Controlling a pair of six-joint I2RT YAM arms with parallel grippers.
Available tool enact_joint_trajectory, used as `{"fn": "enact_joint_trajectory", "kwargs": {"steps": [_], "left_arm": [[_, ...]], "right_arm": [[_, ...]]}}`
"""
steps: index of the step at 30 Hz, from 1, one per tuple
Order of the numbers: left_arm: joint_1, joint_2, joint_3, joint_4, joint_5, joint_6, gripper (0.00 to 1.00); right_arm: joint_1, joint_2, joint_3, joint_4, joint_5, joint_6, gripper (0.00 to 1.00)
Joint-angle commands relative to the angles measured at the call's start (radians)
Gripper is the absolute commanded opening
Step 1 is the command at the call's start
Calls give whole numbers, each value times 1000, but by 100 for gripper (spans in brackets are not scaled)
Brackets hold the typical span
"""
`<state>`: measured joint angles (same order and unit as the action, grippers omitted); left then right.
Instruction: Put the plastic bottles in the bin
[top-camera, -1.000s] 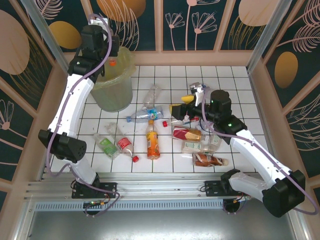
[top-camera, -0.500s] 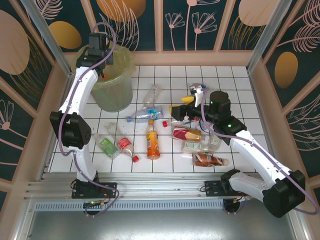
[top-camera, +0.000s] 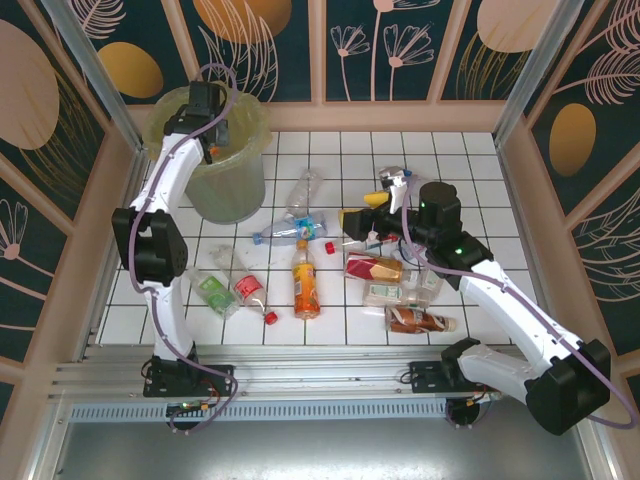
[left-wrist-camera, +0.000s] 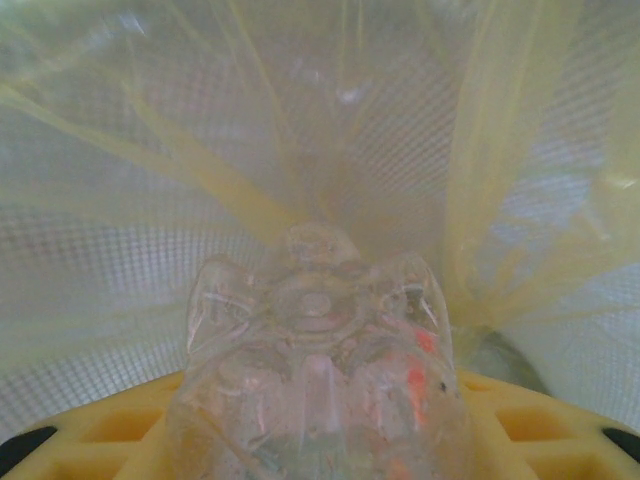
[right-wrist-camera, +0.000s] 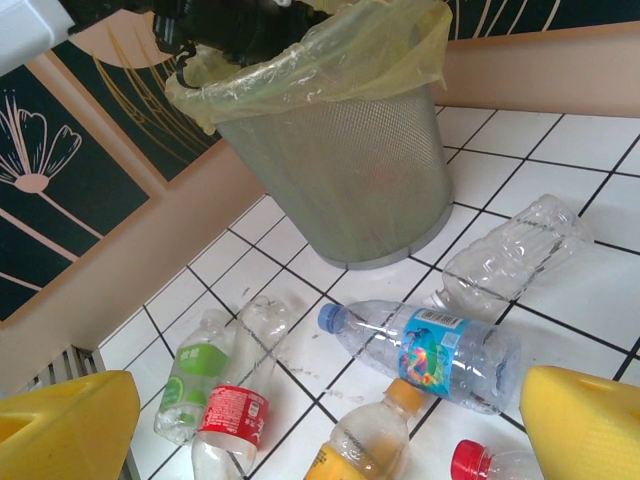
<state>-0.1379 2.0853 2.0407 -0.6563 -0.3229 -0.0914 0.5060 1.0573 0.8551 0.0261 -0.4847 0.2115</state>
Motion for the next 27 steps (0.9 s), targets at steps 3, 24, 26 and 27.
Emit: {"fn": "enact_joint_trajectory", "kwargs": {"steps": [3, 24, 26, 27], "left_arm": [[11, 52, 27, -67, -27, -37, 51], [14, 0, 76, -126, 37, -106, 79], [15, -26, 69, -125, 55, -118, 80], [14, -41, 58, -122, 66, -123, 81]], "right_arm": [[11, 6, 1, -9, 27, -17, 98], [22, 15, 15, -41, 64, -32, 98], [24, 14, 14, -42, 64, -32, 98], [25, 14, 15, -44, 64, -33, 98]]}}
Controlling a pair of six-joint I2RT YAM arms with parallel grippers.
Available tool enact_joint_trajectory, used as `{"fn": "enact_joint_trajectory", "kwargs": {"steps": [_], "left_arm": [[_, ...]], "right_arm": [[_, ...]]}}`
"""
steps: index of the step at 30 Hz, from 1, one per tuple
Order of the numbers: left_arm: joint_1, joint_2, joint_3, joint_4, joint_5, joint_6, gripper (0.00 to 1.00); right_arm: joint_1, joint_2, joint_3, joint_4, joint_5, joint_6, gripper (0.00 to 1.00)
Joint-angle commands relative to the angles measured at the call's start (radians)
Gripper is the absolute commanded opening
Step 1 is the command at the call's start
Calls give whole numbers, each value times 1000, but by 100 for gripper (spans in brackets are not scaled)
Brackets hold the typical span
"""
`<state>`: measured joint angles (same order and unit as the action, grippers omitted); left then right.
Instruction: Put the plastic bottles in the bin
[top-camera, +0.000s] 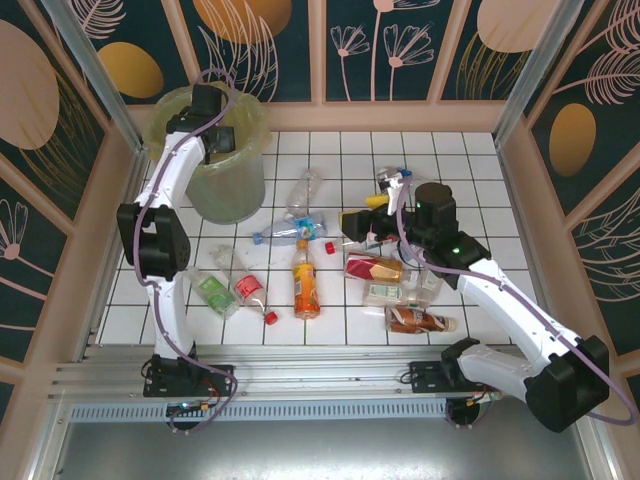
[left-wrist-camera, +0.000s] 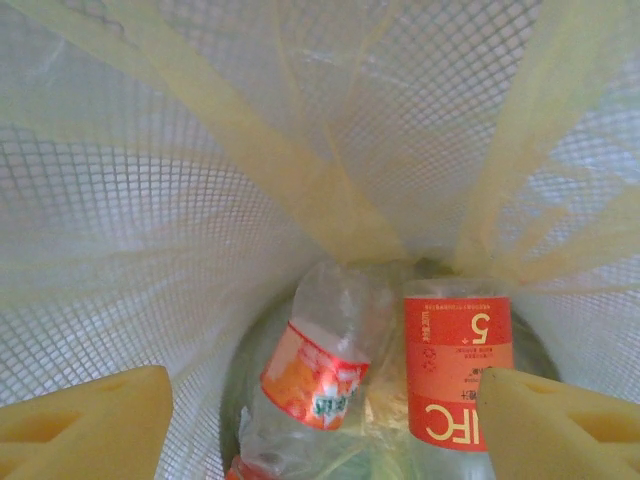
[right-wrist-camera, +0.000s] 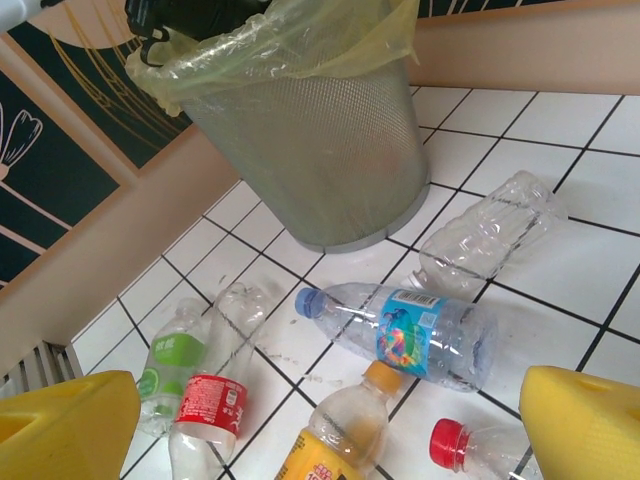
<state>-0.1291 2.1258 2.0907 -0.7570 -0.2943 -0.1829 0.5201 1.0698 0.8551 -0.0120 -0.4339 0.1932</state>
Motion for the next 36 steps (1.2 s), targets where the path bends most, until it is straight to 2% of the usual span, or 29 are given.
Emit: {"fn": "enact_joint_trajectory", "kwargs": {"steps": [1, 6, 11, 16, 25, 30, 34, 36], "left_arm": [[6, -101, -3, -17, 46, -37, 81], [6, -230, -90, 40, 113, -64, 82], [6, -393, -233, 142, 228, -84, 83], [5, -612, -472, 300, 362, -136, 84], [3, -967, -908, 628, 810, -302, 91], [0, -1141, -1144, 801, 965, -401, 99], [-1, -1233, -1242, 827, 1080, -403, 99], [-1, -1278, -1280, 830, 1123, -393, 99]], "right_arm": [[12, 1, 15, -6, 12, -15, 98], [20, 6, 22, -11, -6, -26, 98], [21, 16, 34, -16, -20, -30, 97], [61, 39, 59, -46, 1, -36, 97], [212, 106, 131, -175, 261, 65, 95], [306, 152, 138, -220, 387, 210, 94], [385, 206, 153, -263, 473, 316, 94], [402, 230, 146, -260, 476, 368, 94]]}}
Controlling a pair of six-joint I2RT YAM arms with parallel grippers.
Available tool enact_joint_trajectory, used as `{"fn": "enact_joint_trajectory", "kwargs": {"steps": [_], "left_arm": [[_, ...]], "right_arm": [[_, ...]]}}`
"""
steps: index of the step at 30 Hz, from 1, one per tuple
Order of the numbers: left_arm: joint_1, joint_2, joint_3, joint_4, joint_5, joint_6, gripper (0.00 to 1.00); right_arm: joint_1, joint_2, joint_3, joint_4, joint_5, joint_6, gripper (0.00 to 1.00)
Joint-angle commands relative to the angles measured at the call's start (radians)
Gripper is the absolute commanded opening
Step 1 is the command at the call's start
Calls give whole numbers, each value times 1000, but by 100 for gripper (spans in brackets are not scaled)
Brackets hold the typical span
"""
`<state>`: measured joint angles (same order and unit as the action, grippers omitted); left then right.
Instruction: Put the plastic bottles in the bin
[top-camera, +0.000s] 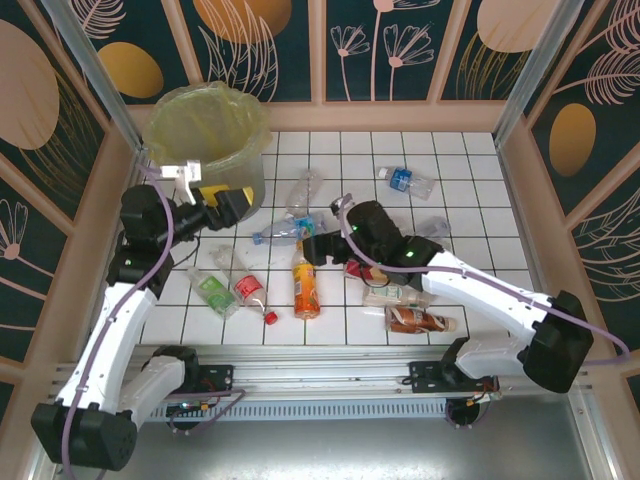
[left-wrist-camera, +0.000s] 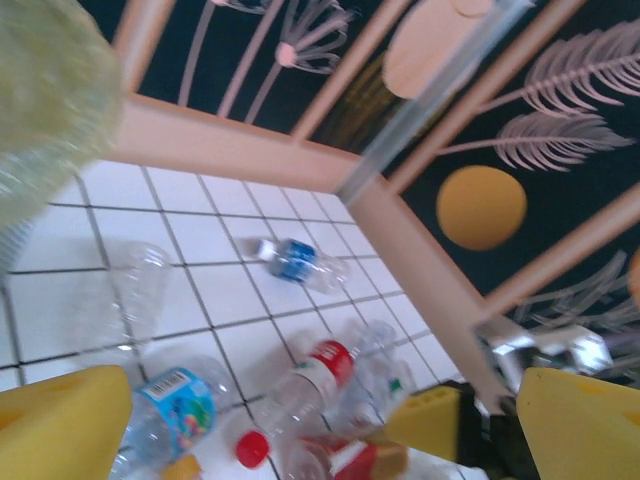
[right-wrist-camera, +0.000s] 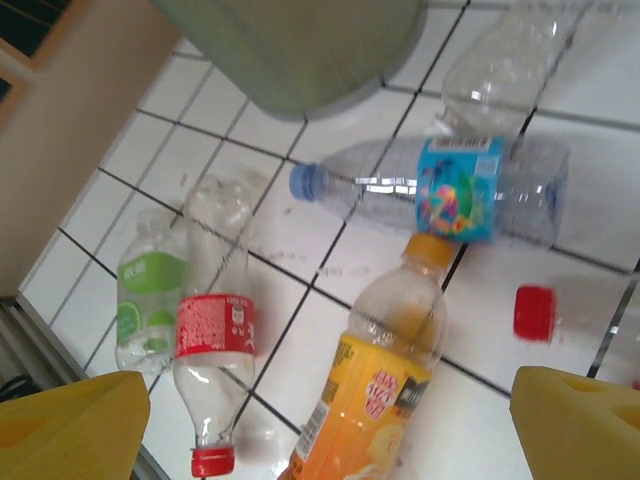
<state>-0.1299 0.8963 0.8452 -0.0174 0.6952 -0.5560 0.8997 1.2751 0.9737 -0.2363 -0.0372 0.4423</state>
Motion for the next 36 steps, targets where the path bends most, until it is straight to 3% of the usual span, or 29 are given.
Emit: {"fn": "enact_joint_trajectory", "kwargs": {"steps": [1, 5, 9, 18, 27, 36], "left_arm": [[0, -77, -58, 107, 144, -13, 99], [0, -146, -122, 168, 149, -2, 99], [0, -149, -130, 179, 136, -2, 99], [-1, -164, -132, 166, 125, 9, 99], [0, -160, -143, 178, 122, 5, 99], [0, -149, -150, 180, 115, 1, 99]], "right_arm": [[27, 39, 21, -30, 75, 142, 94], [33, 88, 4, 31, 56, 117, 94], [31, 153, 69, 26, -39, -201, 94], [-52, 356, 268, -166, 72, -563, 97], [-112, 597, 498, -263, 60, -728, 99], [-111, 761, 694, -326, 56, -794, 99]]}}
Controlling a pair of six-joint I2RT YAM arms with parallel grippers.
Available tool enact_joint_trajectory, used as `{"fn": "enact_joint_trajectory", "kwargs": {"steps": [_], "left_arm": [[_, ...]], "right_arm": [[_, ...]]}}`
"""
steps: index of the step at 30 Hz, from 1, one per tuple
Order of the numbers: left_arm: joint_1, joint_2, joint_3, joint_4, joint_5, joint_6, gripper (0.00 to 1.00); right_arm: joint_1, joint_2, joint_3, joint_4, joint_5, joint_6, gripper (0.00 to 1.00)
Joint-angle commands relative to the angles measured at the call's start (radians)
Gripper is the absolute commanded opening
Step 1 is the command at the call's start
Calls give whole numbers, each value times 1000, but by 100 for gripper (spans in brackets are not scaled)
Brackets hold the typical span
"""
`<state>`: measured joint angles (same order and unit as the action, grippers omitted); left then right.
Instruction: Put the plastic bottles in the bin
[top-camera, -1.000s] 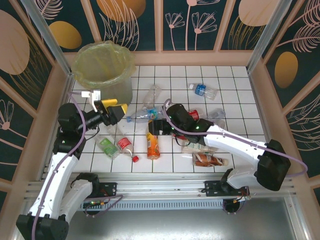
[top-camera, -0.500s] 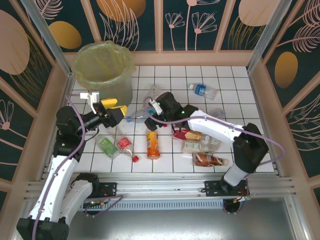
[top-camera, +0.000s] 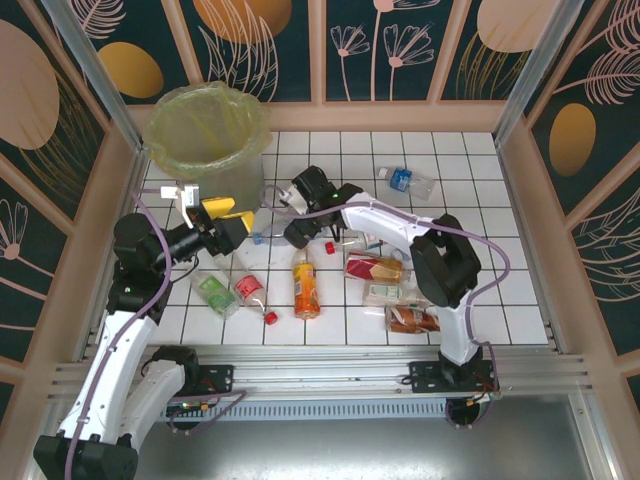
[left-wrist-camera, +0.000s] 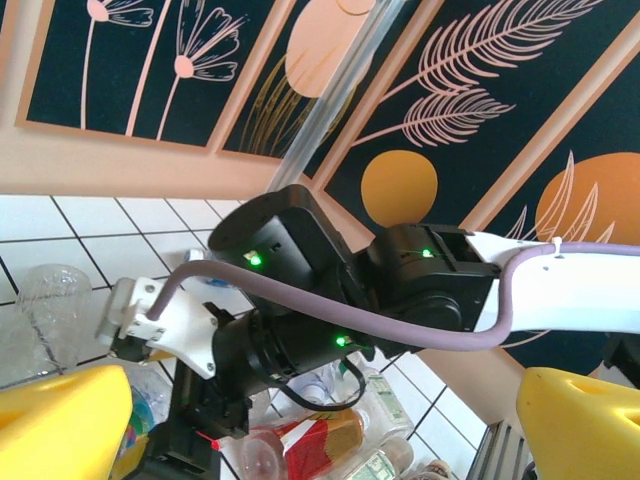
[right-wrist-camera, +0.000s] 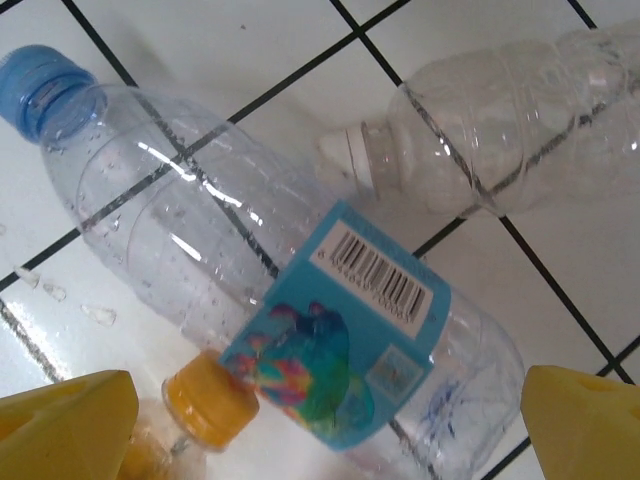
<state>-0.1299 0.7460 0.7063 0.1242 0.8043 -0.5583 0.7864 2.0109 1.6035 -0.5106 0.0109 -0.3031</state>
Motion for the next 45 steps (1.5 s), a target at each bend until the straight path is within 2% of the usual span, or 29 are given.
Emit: {"fn": "enact_joint_trajectory", "kwargs": {"steps": [1, 8, 15, 21, 35, 45], "left_arm": [[0, 3, -12, 43, 8, 0, 99], [0, 0, -17, 54, 9, -6, 99], [0, 4, -20, 58, 9, -11, 99], [0, 4, -21, 60, 8, -14, 99], [0, 7, -24, 63, 7, -20, 99], [-1, 16, -28, 76, 11, -30, 99]], "right_arm": [[3, 36, 76, -53, 8, -51, 99], [5, 116, 143, -97, 8, -65, 99], [5, 163, 182, -131, -67, -64, 97], [-4, 212, 207, -127, -36, -61, 95], [-71, 187, 142, -74, -1, -39, 82], [-94, 170, 93, -56, -20, -32, 81]]}}
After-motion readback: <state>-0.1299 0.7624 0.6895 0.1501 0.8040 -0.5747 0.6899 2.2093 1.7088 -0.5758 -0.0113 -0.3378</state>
